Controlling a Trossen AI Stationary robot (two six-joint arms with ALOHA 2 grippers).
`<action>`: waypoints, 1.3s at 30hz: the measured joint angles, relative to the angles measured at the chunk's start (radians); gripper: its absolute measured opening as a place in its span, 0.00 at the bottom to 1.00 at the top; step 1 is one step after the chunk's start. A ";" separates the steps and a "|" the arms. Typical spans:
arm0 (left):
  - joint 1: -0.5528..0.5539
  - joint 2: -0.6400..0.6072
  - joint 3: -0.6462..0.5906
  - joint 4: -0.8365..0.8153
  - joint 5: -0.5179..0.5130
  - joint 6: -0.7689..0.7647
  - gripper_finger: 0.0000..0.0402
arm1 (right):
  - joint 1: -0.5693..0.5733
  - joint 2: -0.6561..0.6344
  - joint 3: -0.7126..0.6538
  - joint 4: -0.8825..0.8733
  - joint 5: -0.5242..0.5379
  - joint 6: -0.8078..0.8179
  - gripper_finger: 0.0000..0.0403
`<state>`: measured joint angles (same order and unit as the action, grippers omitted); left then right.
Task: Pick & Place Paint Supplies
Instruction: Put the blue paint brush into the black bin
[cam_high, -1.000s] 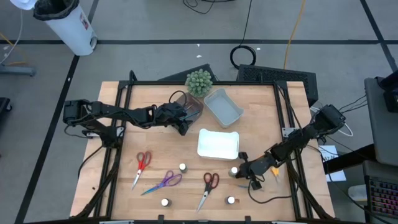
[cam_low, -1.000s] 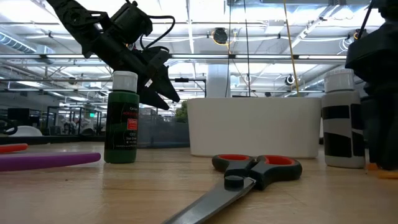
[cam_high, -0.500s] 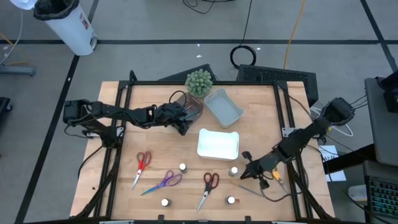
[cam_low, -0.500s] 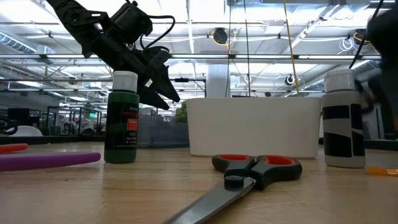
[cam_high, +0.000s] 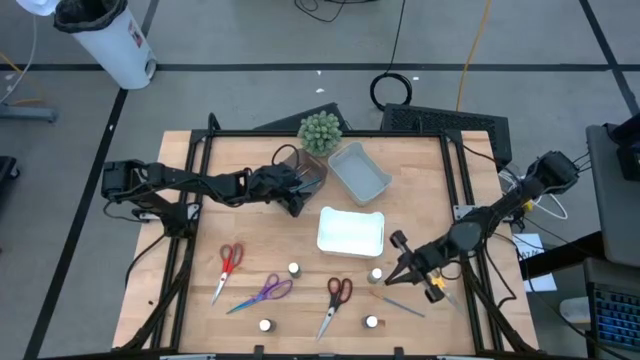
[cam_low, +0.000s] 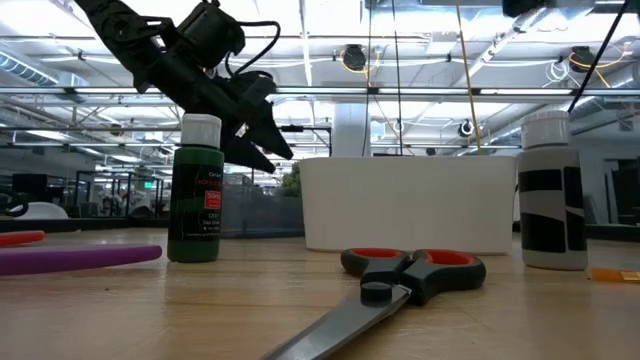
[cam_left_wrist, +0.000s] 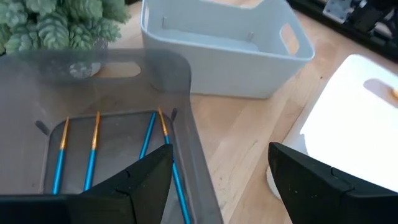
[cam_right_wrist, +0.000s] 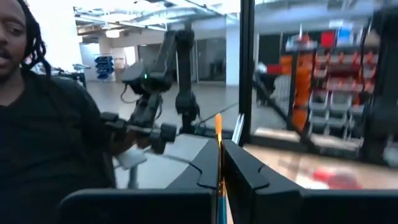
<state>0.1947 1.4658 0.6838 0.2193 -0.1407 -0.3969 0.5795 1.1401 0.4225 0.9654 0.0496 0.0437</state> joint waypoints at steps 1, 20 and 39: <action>0.000 0.000 0.000 0.011 0.000 0.000 0.67 | -0.005 0.002 0.022 -0.007 0.000 -0.030 0.00; -0.240 0.000 0.000 0.766 0.156 0.442 0.67 | -0.394 0.217 0.218 0.078 0.001 -0.159 0.00; -0.302 0.000 0.056 0.574 0.043 0.411 0.67 | -0.447 0.332 0.220 0.190 0.005 -0.139 0.00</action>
<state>-0.1074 1.4662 0.7395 0.7928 -0.0980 0.0140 0.1326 1.4723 0.6422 1.1557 0.0546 -0.0956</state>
